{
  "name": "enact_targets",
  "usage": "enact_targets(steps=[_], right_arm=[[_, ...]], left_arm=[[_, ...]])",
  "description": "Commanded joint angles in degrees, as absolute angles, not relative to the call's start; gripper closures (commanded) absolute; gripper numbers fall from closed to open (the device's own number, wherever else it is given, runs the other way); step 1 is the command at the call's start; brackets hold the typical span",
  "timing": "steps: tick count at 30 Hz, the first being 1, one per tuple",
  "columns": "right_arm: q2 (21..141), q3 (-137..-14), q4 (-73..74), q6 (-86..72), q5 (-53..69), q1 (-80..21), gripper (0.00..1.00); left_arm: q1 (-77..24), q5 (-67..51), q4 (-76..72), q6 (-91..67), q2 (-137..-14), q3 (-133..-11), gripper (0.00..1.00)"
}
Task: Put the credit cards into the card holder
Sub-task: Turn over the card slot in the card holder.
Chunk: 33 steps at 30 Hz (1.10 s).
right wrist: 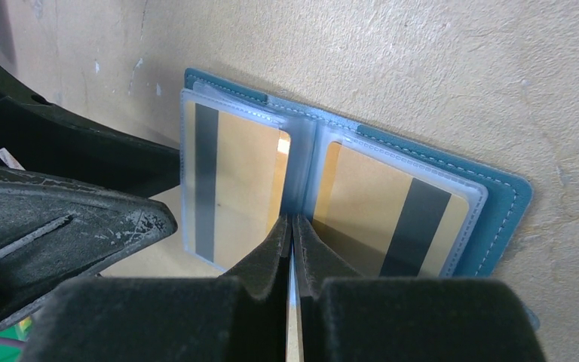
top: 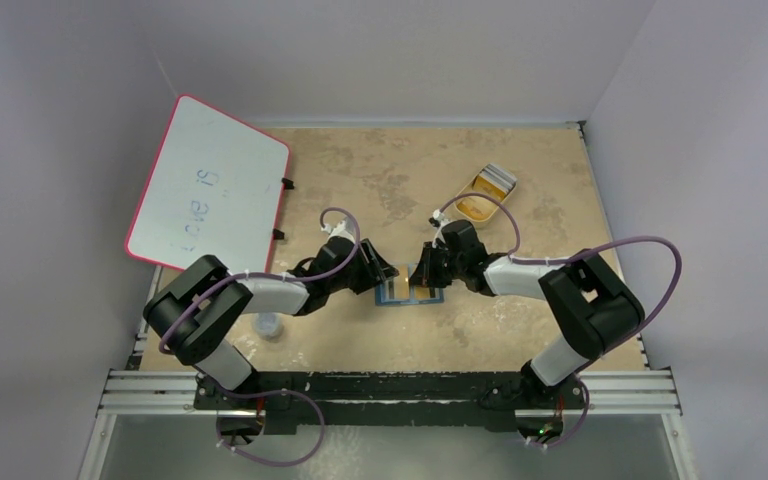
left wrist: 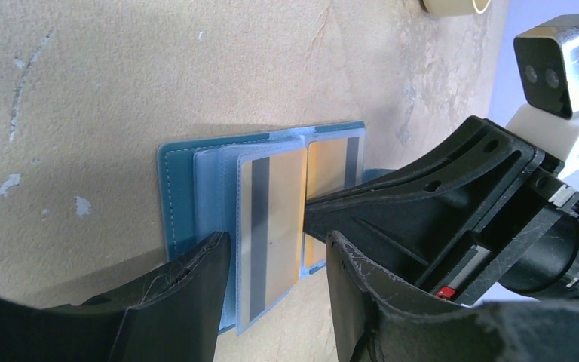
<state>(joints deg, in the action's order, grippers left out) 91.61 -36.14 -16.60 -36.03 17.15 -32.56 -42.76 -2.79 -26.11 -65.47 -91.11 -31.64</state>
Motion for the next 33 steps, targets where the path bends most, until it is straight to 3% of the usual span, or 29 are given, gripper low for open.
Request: enact_targets(steps=[1,11,14,20,28,33], right_arm=[[93.6,-35.1,-15.8,-35.7,16.7,-32.8,0.96],[93.8,-35.3,-16.1,-35.7,16.2,-32.8,0.95],[93.1,-35.5,-14.9,-35.6,16.3,-32.8,0.95],[93.0,-37.1,-13.6,-34.1,15.3,-32.8,0.94],[87.6,-39.5,-8.2,-32.1,12.2,-32.8,0.89],[83.6,-39.8,-5.7,-31.9,11.2,-32.8,0.82]], left_arm=[[-42.7,-5.5,-31.6,-67.2,-90.1,-33.2,0.51],[-43.1,-6.6,-32.4,-67.9,-89.8,-33.3,0.55],[-43.1,-6.3,-31.0,-67.7,-89.6,-33.7,0.60],[-43.1,-4.0,-25.9,-66.1,-88.2,-34.6,0.87],[-43.0,-1.2,-11.9,-63.6,-86.4,-39.0,1.00],[-43.0,0.6,-1.8,-59.5,-86.0,-43.6,1.00]])
